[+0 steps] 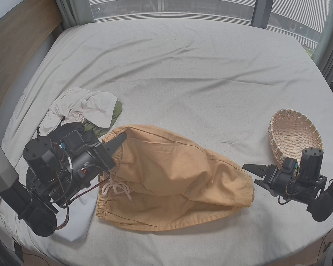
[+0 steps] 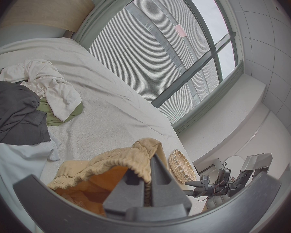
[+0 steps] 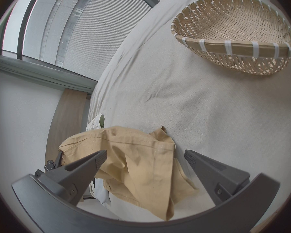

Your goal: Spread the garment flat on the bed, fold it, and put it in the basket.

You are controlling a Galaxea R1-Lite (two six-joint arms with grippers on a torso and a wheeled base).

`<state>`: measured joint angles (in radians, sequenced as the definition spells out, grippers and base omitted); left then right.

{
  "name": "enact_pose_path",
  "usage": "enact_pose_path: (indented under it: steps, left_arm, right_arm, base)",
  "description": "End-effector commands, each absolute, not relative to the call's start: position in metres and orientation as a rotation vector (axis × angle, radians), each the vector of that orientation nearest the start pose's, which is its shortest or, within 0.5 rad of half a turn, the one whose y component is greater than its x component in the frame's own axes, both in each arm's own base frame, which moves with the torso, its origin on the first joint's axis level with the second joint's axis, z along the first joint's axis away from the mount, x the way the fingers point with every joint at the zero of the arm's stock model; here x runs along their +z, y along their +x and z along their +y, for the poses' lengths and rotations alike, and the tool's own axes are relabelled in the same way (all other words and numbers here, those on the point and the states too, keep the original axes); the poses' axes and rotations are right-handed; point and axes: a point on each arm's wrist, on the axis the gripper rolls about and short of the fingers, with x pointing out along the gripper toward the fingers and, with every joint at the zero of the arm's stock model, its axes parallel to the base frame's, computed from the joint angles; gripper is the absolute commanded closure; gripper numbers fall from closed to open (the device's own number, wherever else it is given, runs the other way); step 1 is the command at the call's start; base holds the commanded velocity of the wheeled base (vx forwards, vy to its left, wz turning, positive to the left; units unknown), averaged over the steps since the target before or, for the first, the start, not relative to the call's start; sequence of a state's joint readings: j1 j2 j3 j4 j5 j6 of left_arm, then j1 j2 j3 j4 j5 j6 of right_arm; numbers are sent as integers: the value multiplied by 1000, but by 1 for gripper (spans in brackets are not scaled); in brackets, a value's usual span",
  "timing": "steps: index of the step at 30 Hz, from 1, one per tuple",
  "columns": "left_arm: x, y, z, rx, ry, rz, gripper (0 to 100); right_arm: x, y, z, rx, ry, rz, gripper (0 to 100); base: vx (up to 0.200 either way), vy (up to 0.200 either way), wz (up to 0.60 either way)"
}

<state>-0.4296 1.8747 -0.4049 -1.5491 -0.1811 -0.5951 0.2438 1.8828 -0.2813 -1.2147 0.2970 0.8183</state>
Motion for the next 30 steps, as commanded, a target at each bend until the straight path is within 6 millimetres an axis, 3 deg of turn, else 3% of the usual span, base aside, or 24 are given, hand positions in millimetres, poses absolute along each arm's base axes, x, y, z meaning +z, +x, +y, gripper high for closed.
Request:
enact_pose_path:
  steps: [1,2,3,15,23,26,30]
  left_arm:
    - [130,257,-122,-619,-587,98,100]
    - [130,257,-122,-619,-587,98,100]
    - [130,257,-122,-619,-587,98,100]
    - [130,256,-123,-622,-587,99,100]
    - [130,252,-121,-622,-593,108,100]
    - [124,250,-119,-611,-590,132,100]
    - [116,246,-114,-585,-587,169,100]
  right_arm:
    - [53,254,71,326,805,629,0]
    - [52,255,71,325,809,630,0]
    - [51,256,72,328,813,625,100]
    - [69,253,71,364,856,536,100]
    - [114,223,65,437,847,400,100]
    - [114,210,71,460,824,454,100]
    - [97,198,76,467,776,554,100]
  base:
    - [0,0,0]
    - [0,0,0]
    - [0,0,0]
    - [0,0,0]
    - [0,0,0]
    - [0,0,0]
    - [0,0,0]
